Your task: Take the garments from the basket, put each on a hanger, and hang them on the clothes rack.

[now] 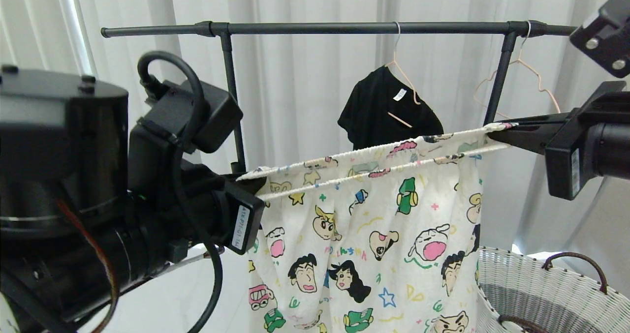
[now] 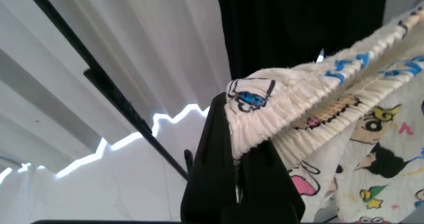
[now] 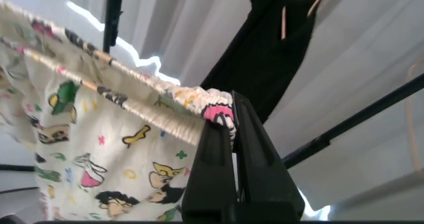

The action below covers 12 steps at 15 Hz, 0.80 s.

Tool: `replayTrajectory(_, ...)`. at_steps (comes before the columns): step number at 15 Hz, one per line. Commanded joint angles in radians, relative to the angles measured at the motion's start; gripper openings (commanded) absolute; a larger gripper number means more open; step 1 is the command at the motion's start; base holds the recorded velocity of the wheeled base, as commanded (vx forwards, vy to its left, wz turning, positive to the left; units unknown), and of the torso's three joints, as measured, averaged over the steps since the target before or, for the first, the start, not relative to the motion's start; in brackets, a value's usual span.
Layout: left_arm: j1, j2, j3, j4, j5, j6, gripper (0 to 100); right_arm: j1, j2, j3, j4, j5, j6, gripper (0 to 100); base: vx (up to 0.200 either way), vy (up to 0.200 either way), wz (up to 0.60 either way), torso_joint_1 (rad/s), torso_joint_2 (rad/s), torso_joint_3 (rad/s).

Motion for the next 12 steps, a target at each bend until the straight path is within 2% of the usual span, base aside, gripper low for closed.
replayTrajectory(1,-0.004,-0.034,-0.209,0.231,0.001,0.002,0,0.000,-0.045,0.001,0.001,0.003,-0.053,0,0.000,0.000,0.00,0.000,0.00,0.000)
replayTrajectory(2,-0.004,-0.053,-0.270,0.350,0.001,-0.002,0,0.002,-0.061,0.002,0.001,0.003,-0.085,0,0.000,0.000,0.00,0.000,0.00,0.000)
replayTrajectory(3,-0.004,-0.065,-0.299,0.416,0.001,-0.007,0,0.002,-0.073,0.005,0.001,0.004,-0.111,0,0.000,0.000,0.00,0.000,0.00,0.000)
replayTrajectory(7,-0.139,-0.085,-0.310,0.419,-0.001,-0.015,0,0.008,-0.107,0.022,-0.001,0.046,-0.130,0,0.000,0.000,0.00,0.000,0.00,0.000)
replayTrajectory(9,-0.166,-0.080,-0.318,0.408,-0.002,-0.016,0,0.074,-0.120,0.028,0.004,0.070,-0.130,0,0.000,0.000,0.00,0.000,0.00,0.000)
replayTrajectory(11,-0.172,-0.065,-0.314,0.354,-0.001,-0.016,0,0.160,-0.117,0.039,0.004,0.069,-0.130,0,0.000,0.000,0.00,0.000,0.00,0.000)
replayTrajectory(12,-0.172,-0.060,-0.318,0.343,0.001,-0.016,0,0.172,-0.117,0.048,0.004,0.067,-0.131,0,0.000,0.000,0.00,0.000,0.00,0.000)
